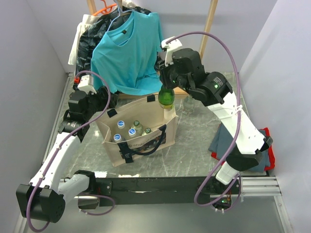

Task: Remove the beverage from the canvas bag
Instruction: Take out the drink from the canvas bag, then place the drink at the center of the board, then take out the drink from the canvas bag.

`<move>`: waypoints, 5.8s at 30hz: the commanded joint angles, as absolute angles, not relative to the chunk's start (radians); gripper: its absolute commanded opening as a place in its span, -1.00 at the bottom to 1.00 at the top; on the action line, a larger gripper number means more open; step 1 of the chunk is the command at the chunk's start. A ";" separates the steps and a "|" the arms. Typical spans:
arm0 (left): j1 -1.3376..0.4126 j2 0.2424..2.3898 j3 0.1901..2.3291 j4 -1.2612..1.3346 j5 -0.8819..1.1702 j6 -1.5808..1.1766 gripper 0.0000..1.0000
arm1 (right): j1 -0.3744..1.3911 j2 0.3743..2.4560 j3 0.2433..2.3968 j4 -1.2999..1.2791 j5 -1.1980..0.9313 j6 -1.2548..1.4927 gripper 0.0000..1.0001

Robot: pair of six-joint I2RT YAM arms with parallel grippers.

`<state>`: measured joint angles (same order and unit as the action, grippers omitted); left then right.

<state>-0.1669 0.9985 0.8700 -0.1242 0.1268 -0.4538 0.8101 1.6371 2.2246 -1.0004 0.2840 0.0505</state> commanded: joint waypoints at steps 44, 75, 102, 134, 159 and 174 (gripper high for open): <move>-0.163 1.006 0.884 -0.086 0.150 -0.454 0.93 | 0.554 1.293 1.776 -0.552 0.525 0.159 -1.00; -0.163 0.999 0.873 -0.083 0.153 -0.459 0.93 | 0.367 1.187 1.201 -0.158 0.634 0.296 -1.00; -0.163 1.003 0.882 -0.106 0.126 -0.448 0.93 | 0.284 1.451 1.200 -0.006 0.586 0.302 -1.00; -0.163 1.006 0.879 -0.106 0.121 -0.446 0.93 | 0.261 1.529 1.210 -0.025 0.566 0.336 -0.25; -0.163 1.003 0.876 -0.092 0.133 -0.453 0.93 | 0.267 1.424 1.242 -0.115 0.554 0.308 0.37; -0.163 0.988 0.891 -0.100 0.143 -0.457 0.93 | 0.370 1.350 1.521 -0.391 0.175 0.173 0.40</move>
<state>-0.1669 1.0103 0.8700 -0.1207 0.1337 -0.4568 0.3183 1.3766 1.4166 -0.2886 0.3176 0.2363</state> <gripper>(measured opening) 0.965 0.697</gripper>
